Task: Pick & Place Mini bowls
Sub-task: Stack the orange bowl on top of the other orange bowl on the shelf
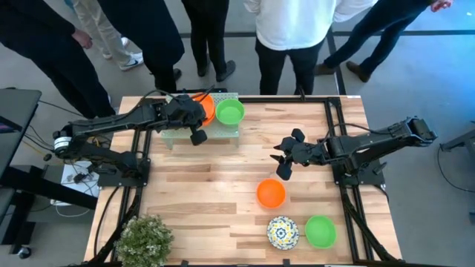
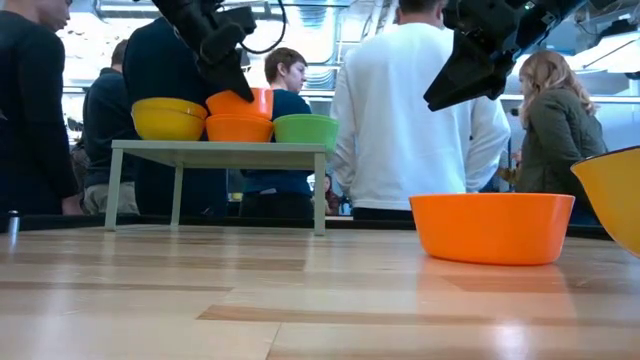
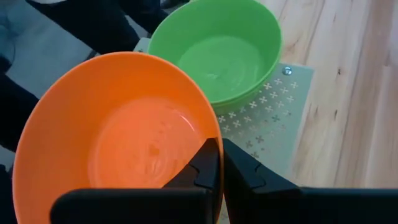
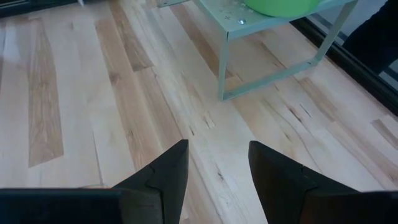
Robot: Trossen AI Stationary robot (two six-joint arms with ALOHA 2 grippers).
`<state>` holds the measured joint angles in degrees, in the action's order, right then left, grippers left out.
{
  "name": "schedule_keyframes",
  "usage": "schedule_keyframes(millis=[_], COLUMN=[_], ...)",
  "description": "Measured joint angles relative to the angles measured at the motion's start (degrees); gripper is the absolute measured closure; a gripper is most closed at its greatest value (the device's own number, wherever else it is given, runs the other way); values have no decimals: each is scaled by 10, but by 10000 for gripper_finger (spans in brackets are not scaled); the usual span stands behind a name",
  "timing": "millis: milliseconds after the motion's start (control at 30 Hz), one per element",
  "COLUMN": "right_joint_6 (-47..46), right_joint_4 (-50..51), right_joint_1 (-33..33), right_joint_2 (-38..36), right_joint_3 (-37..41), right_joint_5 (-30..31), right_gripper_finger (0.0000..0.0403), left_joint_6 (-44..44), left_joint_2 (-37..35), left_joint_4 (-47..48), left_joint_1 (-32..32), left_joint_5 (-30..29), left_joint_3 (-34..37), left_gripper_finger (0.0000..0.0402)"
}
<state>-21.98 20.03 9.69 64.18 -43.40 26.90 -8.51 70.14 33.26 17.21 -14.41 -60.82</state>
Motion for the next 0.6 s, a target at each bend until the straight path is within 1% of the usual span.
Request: schedule_keyframes(millis=[300,600], right_joint_6=[0,0], right_joint_4=[0,0], right_joint_1=[0,0], right_joint_2=[0,0], right_joint_3=[0,0], right_joint_5=[0,0], right_gripper_finger=[241,240], left_joint_6=[0,0], left_joint_2=[2,31], left_joint_4=[1,1], left_joint_1=[3,4], left_joint_5=[-1,-3], left_joint_3=[0,0], left_gripper_finger=[384,388])
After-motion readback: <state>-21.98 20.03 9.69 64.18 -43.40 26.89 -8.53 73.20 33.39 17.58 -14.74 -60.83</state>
